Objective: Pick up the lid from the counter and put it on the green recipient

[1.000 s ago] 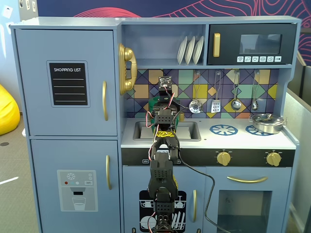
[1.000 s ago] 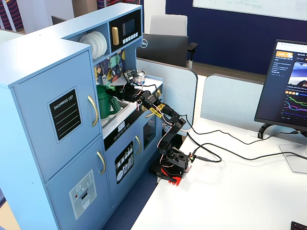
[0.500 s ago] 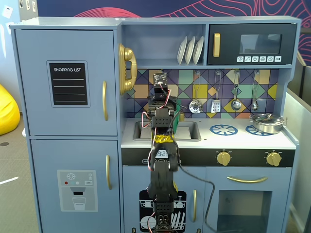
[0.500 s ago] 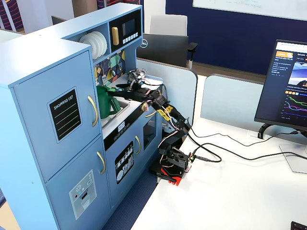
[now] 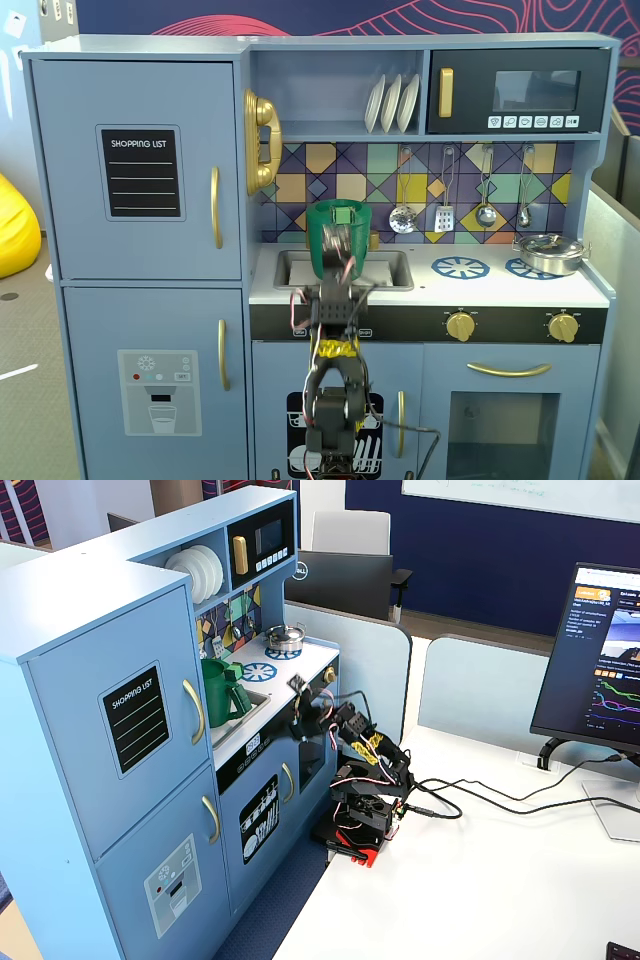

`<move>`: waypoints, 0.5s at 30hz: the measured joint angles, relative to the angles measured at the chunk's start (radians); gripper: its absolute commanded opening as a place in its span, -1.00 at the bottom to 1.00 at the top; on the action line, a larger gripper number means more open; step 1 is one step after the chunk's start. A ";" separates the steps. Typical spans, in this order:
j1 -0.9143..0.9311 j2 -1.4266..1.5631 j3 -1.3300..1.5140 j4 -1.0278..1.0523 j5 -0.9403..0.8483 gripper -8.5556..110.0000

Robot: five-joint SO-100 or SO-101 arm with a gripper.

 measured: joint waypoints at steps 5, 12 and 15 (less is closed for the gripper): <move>0.028 0.107 0.316 0.057 0.046 -0.86; 0.018 0.173 0.600 0.104 0.147 -0.86; 0.000 0.215 0.655 0.172 0.176 -0.85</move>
